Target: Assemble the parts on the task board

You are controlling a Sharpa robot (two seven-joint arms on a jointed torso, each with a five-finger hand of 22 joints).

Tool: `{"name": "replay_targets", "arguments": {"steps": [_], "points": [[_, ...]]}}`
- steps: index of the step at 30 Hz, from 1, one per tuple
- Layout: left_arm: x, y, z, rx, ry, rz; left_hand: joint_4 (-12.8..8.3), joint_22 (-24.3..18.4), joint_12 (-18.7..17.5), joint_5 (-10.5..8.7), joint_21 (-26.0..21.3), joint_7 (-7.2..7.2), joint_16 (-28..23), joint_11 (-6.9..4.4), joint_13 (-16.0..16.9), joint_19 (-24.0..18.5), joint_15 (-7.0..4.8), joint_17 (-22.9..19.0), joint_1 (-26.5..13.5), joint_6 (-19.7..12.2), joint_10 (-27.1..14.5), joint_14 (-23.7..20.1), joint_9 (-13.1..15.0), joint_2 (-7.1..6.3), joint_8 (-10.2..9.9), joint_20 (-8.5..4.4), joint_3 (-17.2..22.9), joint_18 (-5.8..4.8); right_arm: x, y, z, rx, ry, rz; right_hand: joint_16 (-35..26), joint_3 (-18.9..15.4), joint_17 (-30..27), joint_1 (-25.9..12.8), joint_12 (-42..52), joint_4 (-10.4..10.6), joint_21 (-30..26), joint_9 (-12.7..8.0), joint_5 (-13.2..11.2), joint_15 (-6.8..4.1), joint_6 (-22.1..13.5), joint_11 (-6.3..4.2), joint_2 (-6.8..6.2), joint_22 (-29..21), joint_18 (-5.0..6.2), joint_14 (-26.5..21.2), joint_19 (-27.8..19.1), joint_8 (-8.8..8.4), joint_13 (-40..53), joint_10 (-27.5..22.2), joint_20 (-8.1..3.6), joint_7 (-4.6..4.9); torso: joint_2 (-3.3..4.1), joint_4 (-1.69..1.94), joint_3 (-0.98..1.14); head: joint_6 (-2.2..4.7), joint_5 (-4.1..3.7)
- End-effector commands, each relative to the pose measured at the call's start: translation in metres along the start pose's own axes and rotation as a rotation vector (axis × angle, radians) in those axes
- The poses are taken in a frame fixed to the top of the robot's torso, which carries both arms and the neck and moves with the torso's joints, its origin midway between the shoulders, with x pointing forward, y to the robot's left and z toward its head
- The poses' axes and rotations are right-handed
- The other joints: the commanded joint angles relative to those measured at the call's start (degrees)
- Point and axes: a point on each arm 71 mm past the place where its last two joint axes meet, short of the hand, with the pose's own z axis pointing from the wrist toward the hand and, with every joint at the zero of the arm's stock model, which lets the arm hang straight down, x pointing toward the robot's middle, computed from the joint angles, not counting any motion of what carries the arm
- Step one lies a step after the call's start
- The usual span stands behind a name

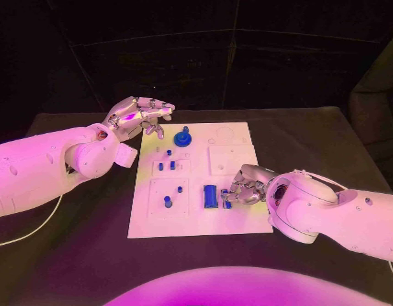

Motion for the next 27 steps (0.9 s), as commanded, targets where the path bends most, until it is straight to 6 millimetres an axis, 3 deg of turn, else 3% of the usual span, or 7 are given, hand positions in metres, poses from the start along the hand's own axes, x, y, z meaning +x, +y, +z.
{"name": "replay_targets", "arguments": {"steps": [1, 5, 8, 12, 16, 21, 27], "points": [[0.001, -0.001, 0.0, 0.0, 0.016, -0.001, -0.4, -0.1, 0.2, -0.28, -0.3, -0.17, 0.1, -0.1, 0.0, 0.0, -0.1, 0.0, 0.5, -0.1, -0.4, -0.4, 0.0, 0.0, 0.3, 0.15, -0.1, 0.81, 0.0, 0.001, 0.001, -0.004, -0.006, -0.011, 0.3, -0.4, 2.6, -0.8, -0.1, 0.5, 0.4, 0.1, 0.1, -0.35, 0.6, 0.1, 0.14, 11.1, -0.95, 3.7, 2.6, 0.12, 0.0, 0.4, -0.37, -0.06, 0.03, -0.04, -0.03, -0.07, -0.01], [0.002, -0.001, 0.0, 0.0, 0.018, -0.002, -0.4, -0.1, 0.2, -0.28, -0.3, -0.17, 0.1, -0.1, 0.0, 0.0, -0.1, 0.0, 0.5, -0.1, -0.4, -0.4, 0.0, 0.0, 0.3, 0.15, -0.1, 0.81, -0.001, -0.003, 0.003, 0.012, -0.005, -0.014, 0.3, -1.9, 2.6, -2.5, -0.1, 1.6, 0.3, 0.5, 0.6, -0.42, 1.3, -0.01, 0.18, 11.0, -0.94, 3.7, 2.5, 0.49, 0.0, 0.4, -0.45, -0.23, -0.04, -0.01, -0.06, -0.12, -0.14], [0.004, -0.001, 0.001, -0.001, 0.023, -0.004, -0.4, -0.1, 0.2, -0.28, -0.3, -0.17, 0.1, -0.1, 0.0, 0.0, -0.1, 0.0, 0.5, -0.1, -0.4, -0.4, 0.0, 0.0, 0.3, 0.15, -0.1, 0.81, -0.002, -0.006, 0.005, 0.022, -0.006, -0.016, 0.2, -3.9, 2.5, -5.0, -0.3, 1.9, 0.3, 0.8, -4.3, -0.46, 1.5, -0.06, 0.84, 11.0, -0.92, 3.6, 2.5, 0.64, 0.0, 0.5, -0.5, -0.3, -0.04, 0.05, -0.06, -0.17, -0.11], [0.005, -0.001, 0.001, -0.003, 0.026, -0.005, -0.4, -0.1, 0.2, -0.28, -0.3, -0.16, 0.1, -0.09, -0.1, 0.0, -0.1, 0.0, 0.5, -0.1, -0.4, -0.4, 0.0, 0.02, 0.3, 0.15, -0.1, 0.81, -0.003, -0.008, 0.006, 0.028, -0.014, -0.02, 0.0, -5.5, 2.2, -5.8, -0.7, 1.9, 0.1, 1.1, -8.4, -0.46, 1.3, -0.05, 1.21, 10.9, -0.88, 3.6, 2.4, 0.62, -0.1, 0.4, -0.5, -0.29, -0.06, 0.0, 0.0, -0.12, -0.09], [0.003, -0.001, 0.001, -0.004, 0.021, -0.003, -0.4, -0.1, 0.2, -0.28, -0.3, -0.16, 0.1, -0.09, -0.1, 0.0, -0.1, 0.0, 0.5, -0.1, -0.4, -0.4, 0.0, 0.02, 0.3, 0.15, -0.1, 0.81, -0.004, -0.008, 0.005, 0.019, -0.022, -0.019, -0.2, -8.3, 2.1, -7.2, -0.9, 1.9, 0.0, 1.6, -15.2, -0.44, 1.1, -0.01, 1.67, 10.8, -0.86, 3.6, 2.3, 0.71, -0.1, 0.3, -0.48, -0.28, -0.09, -0.08, 0.04, -0.1, -0.08], [0.002, -0.001, 0.0, -0.005, 0.018, -0.002, -0.4, -0.1, 0.2, -0.28, -0.3, -0.16, 0.1, -0.09, -0.1, 0.0, -0.1, 0.0, 0.5, -0.1, -0.4, -0.4, 0.0, 0.02, 0.3, 0.15, -0.1, 0.81, -0.002, -0.007, 0.002, -0.049, 0.02, -0.013, -0.2, -9.5, 2.0, -6.1, -0.9, 1.4, 0.0, 2.0, -17.2, -0.45, 1.0, -0.01, 1.96, 10.7, -0.83, 3.6, 2.3, 0.85, 0.0, 0.3, -0.47, -0.3, -0.05, 0.01, 0.05, 0.13, -0.52], [0.001, -0.001, 0.0, -0.007, 0.014, 0.0, -0.4, -0.1, 0.2, -0.28, -0.3, -0.16, 0.1, -0.09, -0.1, 0.0, -0.1, 0.0, 0.5, -0.1, -0.4, -0.4, 0.0, 0.02, 0.3, 0.15, -0.1, 0.81, -0.001, -0.009, -0.005, -0.113, 0.086, -0.022, -0.3, -10.6, 2.0, -2.8, -1.2, 0.0, -0.2, 2.4, -17.5, -0.42, 0.7, 0.03, 1.49, 10.6, -0.79, 3.6, 2.1, 1.02, 0.0, 0.1, -0.45, -0.22, -0.09, -0.14, 0.01, 0.18, -0.56]]}}
